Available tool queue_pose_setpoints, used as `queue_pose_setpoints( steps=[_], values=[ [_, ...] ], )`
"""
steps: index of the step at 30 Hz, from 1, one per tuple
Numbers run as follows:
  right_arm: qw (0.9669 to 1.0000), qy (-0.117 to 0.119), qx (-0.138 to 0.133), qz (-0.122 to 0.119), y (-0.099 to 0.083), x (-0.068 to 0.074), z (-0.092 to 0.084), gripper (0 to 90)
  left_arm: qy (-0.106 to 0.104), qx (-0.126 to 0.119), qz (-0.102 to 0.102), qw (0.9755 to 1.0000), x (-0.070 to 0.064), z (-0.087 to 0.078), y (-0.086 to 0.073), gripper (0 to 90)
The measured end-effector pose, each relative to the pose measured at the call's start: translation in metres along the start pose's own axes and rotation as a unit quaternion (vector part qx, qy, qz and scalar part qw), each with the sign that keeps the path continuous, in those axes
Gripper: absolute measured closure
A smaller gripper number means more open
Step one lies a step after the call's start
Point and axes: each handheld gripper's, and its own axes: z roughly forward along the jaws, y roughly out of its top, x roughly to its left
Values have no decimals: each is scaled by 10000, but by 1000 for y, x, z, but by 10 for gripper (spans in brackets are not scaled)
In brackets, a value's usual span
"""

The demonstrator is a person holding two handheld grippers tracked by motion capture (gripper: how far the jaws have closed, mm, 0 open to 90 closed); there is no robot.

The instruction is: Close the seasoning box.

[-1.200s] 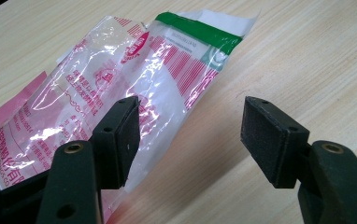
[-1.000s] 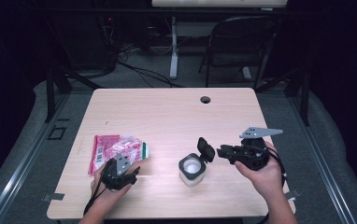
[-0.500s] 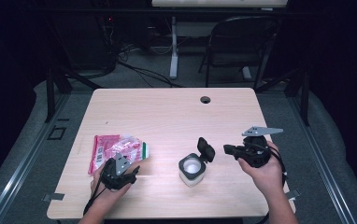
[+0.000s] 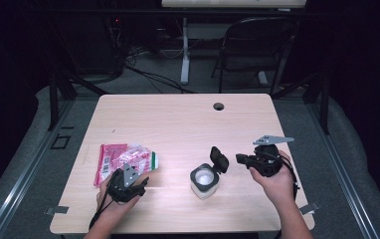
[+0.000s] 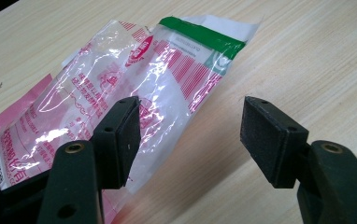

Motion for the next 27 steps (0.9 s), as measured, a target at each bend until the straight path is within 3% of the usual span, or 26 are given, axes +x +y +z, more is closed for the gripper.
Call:
queue_pose_setpoints(
  steps=[27],
  values=[
    [9995, 291, -29, -136, 1, 17, 10, 900, -53, -21, 57, 10000, -5, 0, 2, 383]
  ],
)
